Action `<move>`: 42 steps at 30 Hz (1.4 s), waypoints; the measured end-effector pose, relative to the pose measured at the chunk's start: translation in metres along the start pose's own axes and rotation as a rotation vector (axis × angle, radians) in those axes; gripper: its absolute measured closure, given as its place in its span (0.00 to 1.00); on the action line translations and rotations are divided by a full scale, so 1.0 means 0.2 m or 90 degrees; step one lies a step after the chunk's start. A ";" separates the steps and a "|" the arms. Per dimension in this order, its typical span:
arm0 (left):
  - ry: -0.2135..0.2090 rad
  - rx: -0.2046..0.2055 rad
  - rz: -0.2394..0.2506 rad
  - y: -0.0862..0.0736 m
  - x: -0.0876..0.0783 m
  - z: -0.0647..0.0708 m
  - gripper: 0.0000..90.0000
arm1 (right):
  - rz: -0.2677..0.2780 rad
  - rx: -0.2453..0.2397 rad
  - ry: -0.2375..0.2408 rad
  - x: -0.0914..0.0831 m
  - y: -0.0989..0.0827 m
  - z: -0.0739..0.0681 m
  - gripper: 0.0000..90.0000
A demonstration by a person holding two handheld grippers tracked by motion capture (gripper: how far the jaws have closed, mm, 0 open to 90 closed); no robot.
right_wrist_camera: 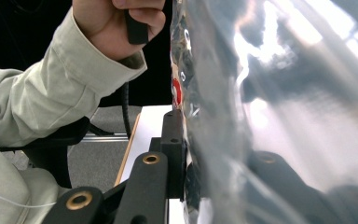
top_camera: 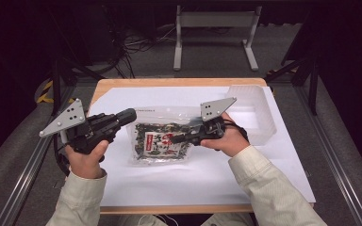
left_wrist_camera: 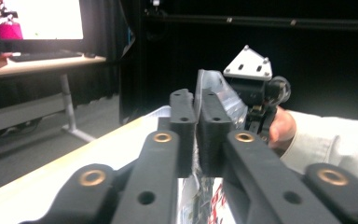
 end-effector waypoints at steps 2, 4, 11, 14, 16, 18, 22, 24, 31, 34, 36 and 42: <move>0.001 -0.001 -0.002 0.00 0.00 0.00 0.83 | -0.002 0.001 -0.002 0.00 0.00 0.00 0.84; 0.003 -0.004 -0.009 0.00 0.01 0.00 0.75 | -0.003 0.003 -0.005 -0.01 0.00 0.00 0.84; 0.045 0.004 -0.035 -0.01 0.03 -0.02 0.43 | -0.005 0.008 -0.026 -0.07 0.01 0.01 0.84; 0.052 0.001 -0.049 -0.03 0.04 -0.04 0.38 | -0.005 0.013 -0.041 -0.11 0.01 0.03 0.84; 0.061 -0.004 -0.059 -0.06 0.04 -0.06 0.36 | -0.005 0.016 -0.055 -0.15 0.01 0.04 0.84; 0.067 -0.009 -0.067 -0.08 0.05 -0.08 0.33 | -0.006 0.021 -0.071 -0.19 0.01 0.05 0.84; 0.075 -0.013 -0.094 -0.15 0.07 -0.12 0.32 | -0.012 0.029 -0.100 -0.26 0.00 0.08 0.84; 0.088 -0.014 -0.114 -0.21 0.08 -0.15 0.29 | -0.013 0.032 -0.118 -0.30 0.00 0.10 0.84; 0.105 -0.026 -0.156 -0.41 0.13 -0.24 0.24 | -0.016 0.047 -0.170 -0.45 0.00 0.14 0.84; 0.108 -0.041 -0.156 -0.46 0.14 -0.27 0.24 | -0.016 0.056 -0.188 -0.51 0.00 0.15 0.84; 0.111 -0.049 -0.146 -0.48 0.14 -0.30 0.23 | -0.015 0.062 -0.200 -0.54 0.01 0.17 0.84; 0.102 -0.064 -0.139 -0.55 0.16 -0.34 0.20 | -0.012 0.078 -0.231 -0.64 0.02 0.21 0.84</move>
Point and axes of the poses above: each handheld gripper's, and its own axes: x roughly forward along the jaws, y roughly out of its top, z roughly to its right, the point moved 8 cm from there along x, roughly forward along the jaws, and after that the axes turned 7 degrees about -z, right-handed, at the moved point
